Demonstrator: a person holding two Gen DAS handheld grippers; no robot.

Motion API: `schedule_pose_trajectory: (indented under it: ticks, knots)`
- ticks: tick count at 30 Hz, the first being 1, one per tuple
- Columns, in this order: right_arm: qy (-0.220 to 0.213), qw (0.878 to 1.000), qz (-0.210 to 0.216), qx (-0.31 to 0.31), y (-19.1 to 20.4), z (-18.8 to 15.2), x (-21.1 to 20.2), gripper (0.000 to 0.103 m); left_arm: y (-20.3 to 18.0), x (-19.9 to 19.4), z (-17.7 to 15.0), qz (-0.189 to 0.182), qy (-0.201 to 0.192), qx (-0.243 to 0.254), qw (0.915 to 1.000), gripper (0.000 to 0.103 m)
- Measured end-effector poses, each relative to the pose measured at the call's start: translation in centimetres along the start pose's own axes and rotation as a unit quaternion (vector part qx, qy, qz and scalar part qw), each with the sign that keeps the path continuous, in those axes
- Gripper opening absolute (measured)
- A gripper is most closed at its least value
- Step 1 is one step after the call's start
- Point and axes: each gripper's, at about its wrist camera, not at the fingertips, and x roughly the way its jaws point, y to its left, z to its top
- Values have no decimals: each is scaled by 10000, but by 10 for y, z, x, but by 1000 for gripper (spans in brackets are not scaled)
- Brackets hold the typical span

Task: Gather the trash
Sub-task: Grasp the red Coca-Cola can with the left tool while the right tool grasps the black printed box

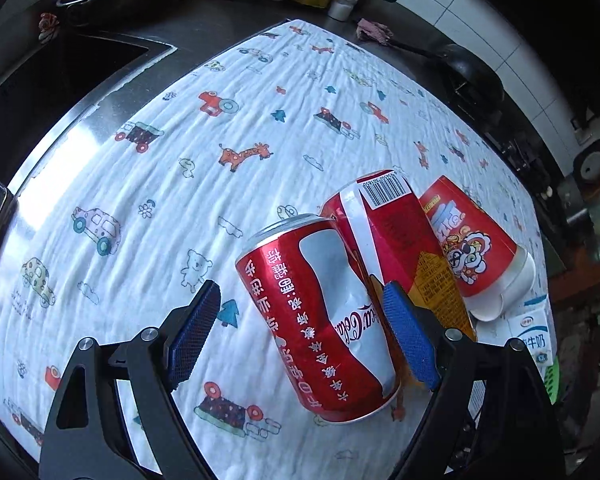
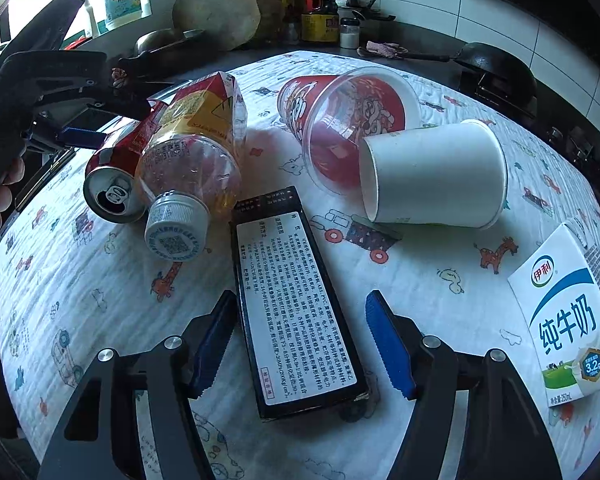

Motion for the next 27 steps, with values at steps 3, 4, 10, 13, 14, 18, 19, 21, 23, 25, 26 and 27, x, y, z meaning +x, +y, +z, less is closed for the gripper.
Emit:
schedule_pose_trajectory:
  ticks: [3, 4, 10, 13, 14, 18, 19, 21, 23, 25, 26, 27]
  knots:
    - [4, 10000, -31, -7, 2, 0, 0, 57, 0, 7, 0, 33, 37, -90, 9999, 82]
    - [3, 10000, -27, -16, 3, 0, 0, 57, -1, 9, 0, 52, 56, -108, 9999, 82]
    - [29, 10000, -3, 45, 4, -2, -4, 54, 3, 15, 0, 36, 89, -232, 9997, 79]
    - [-1, 10000, -49, -40, 6, 0, -2, 54, 3, 20, -1, 14, 156, -321, 9994, 79]
    - [-8, 10000, -61, -34, 6, 0, -1, 54, 2, 21, -1, 23, 167, -312, 9994, 79]
    - [-25, 10000, -77, 23, 5, 3, 1, 54, -1, 25, -3, -24, 173, -271, 9995, 75]
    - [-28, 10000, -76, 55, 4, 4, 1, 54, -1, 24, -3, -79, 179, -249, 9995, 73]
    - [-35, 9999, -117, 100, 4, 3, 1, 50, -2, 23, -3, -60, 171, -199, 9996, 73]
    - [-57, 9997, -80, 225, 2, 1, -2, 48, -1, 20, -4, -86, 146, -151, 9997, 72]
    - [-69, 9993, -66, 365, 0, -2, -6, 46, 0, 16, -5, -123, 114, -75, 9998, 72]
    - [-78, 9990, -49, 428, 0, -4, -8, 45, 0, 12, -7, -127, 90, -25, 9999, 71]
    - [-92, 9988, -41, 486, -1, -6, -11, 45, 0, 9, -8, -161, 73, 18, 9998, 71]
